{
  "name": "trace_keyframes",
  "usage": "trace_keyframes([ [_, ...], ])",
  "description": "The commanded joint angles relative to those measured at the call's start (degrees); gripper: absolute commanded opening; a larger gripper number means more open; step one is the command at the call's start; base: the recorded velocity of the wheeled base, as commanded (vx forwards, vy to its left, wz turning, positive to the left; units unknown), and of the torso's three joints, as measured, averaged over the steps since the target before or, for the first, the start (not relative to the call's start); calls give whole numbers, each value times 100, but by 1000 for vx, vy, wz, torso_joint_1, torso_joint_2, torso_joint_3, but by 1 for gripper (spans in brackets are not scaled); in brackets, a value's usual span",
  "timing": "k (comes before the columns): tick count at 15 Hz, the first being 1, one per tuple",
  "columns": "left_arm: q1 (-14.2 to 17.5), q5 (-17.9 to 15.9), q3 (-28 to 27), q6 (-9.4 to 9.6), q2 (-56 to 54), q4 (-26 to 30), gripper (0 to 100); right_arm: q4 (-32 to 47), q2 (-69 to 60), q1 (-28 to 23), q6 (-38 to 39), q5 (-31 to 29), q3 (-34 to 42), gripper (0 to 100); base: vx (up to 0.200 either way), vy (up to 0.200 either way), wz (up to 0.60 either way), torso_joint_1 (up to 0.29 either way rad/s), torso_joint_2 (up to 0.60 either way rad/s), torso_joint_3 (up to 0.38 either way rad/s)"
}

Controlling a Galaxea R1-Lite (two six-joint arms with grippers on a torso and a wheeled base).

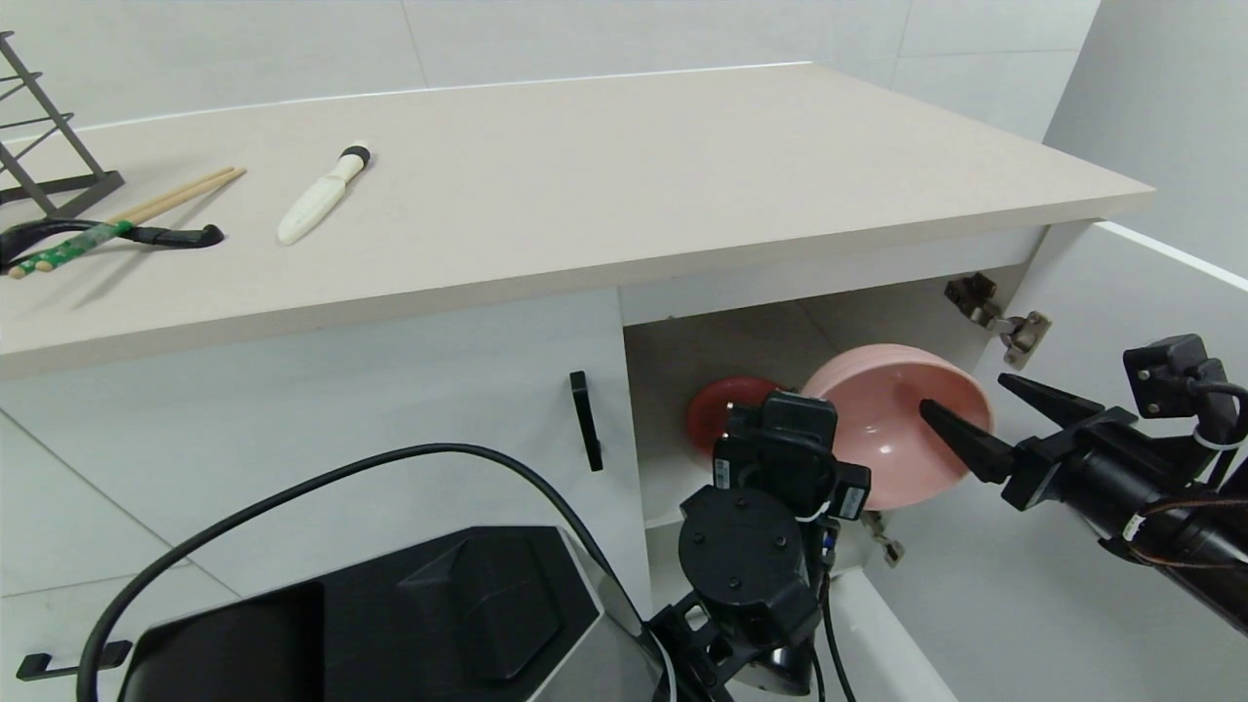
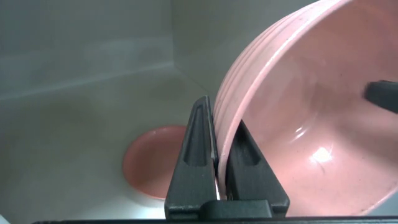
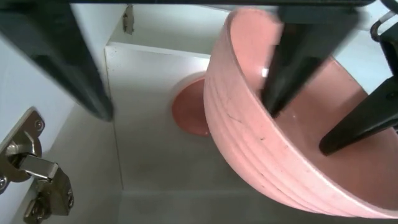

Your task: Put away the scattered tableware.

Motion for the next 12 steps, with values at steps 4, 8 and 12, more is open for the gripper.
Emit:
trace_keyframes([
  [4,-15,1,-12,8,-19,-8,0,-8,-134,323,2,2,22,0,0,0,0,0,0,0],
  [8,-33,1,5,26,-19,-8,100,-8,-143,323,2,2,13,0,0,0,0,0,0,0],
  [12,-121,-16,58,0,-115,-8,100,-8,-134,323,2,2,22,0,0,0,0,0,0,0],
])
